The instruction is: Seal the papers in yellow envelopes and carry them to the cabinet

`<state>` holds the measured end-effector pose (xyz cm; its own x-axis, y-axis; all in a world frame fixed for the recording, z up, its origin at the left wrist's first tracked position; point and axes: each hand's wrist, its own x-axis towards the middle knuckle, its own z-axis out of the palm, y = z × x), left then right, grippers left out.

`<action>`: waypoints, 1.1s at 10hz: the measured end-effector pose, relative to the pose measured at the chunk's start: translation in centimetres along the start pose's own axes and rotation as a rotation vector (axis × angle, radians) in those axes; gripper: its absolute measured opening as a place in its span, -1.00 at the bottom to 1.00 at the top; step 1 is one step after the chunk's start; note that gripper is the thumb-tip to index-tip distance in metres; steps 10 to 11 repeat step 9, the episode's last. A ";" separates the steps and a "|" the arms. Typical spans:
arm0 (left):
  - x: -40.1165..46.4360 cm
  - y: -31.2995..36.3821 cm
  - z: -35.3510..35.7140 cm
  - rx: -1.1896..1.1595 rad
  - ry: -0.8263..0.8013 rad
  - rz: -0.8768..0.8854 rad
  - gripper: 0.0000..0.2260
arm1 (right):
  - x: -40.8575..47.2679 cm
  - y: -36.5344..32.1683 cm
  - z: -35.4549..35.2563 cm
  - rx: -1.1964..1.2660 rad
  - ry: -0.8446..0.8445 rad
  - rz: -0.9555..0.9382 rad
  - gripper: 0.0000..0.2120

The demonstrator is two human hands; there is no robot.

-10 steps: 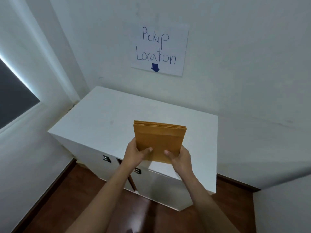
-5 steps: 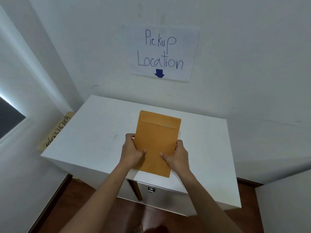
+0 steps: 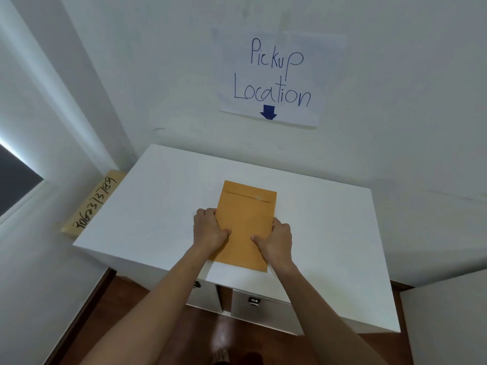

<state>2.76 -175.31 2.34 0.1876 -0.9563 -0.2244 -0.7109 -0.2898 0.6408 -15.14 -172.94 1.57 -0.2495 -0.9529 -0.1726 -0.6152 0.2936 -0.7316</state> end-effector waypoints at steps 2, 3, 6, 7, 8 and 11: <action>0.2 -0.7 0.5 0.076 0.000 0.029 -0.36 | -0.2 0.3 0.5 -0.064 0.025 -0.013 -0.38; 0.2 -0.7 0.6 0.125 0.007 0.055 -0.37 | -0.3 0.3 0.4 -0.081 0.022 -0.017 -0.37; -3.1 -0.1 1.7 0.202 0.102 0.184 -0.29 | -0.6 0.7 0.5 -0.084 0.045 -0.053 -0.36; -4.5 -0.1 2.6 0.315 0.080 0.246 -0.23 | -0.7 0.6 0.2 -0.082 0.025 -0.049 -0.36; -4.7 -0.3 3.3 0.381 0.036 0.207 -0.15 | -0.8 0.7 -0.4 -0.067 0.000 -0.070 -0.39; -4.3 -1.0 3.7 0.410 0.026 0.170 -0.12 | -0.9 -0.3 -2.2 0.092 0.047 -0.084 -0.48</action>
